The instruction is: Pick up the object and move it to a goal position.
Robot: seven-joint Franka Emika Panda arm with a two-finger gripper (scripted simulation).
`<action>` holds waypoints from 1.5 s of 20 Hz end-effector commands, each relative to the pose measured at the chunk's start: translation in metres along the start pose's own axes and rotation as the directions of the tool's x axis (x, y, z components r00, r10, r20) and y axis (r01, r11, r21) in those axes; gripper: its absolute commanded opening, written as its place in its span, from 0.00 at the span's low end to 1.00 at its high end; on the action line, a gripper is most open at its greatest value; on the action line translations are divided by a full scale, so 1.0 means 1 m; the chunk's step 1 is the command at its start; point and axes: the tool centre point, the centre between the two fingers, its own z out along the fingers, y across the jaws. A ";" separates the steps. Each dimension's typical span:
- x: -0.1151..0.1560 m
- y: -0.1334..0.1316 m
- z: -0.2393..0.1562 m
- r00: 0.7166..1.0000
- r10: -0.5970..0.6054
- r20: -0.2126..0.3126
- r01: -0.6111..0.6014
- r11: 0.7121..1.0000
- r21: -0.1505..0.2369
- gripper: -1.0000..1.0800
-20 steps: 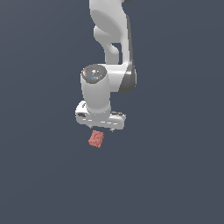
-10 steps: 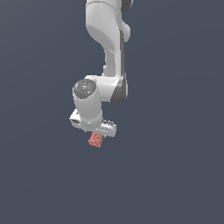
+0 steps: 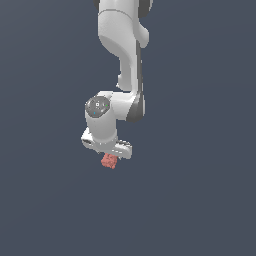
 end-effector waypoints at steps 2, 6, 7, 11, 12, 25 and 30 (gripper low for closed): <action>-0.001 0.000 0.020 1.000 0.001 0.001 -0.001 1.000 0.000 0.96; -0.001 0.001 0.032 1.000 0.002 0.001 -0.002 1.000 0.000 0.96; 0.000 0.001 0.033 1.000 0.002 0.001 -0.002 1.000 0.000 0.96; 0.000 0.001 0.033 1.000 0.002 0.001 -0.002 1.000 0.000 0.00; 0.000 0.001 0.033 1.000 0.002 0.001 -0.002 1.000 0.000 0.00; 0.002 0.002 0.024 1.000 0.002 0.001 -0.002 1.000 0.000 0.00; 0.007 0.005 -0.001 1.000 0.002 0.001 -0.002 1.000 0.000 0.00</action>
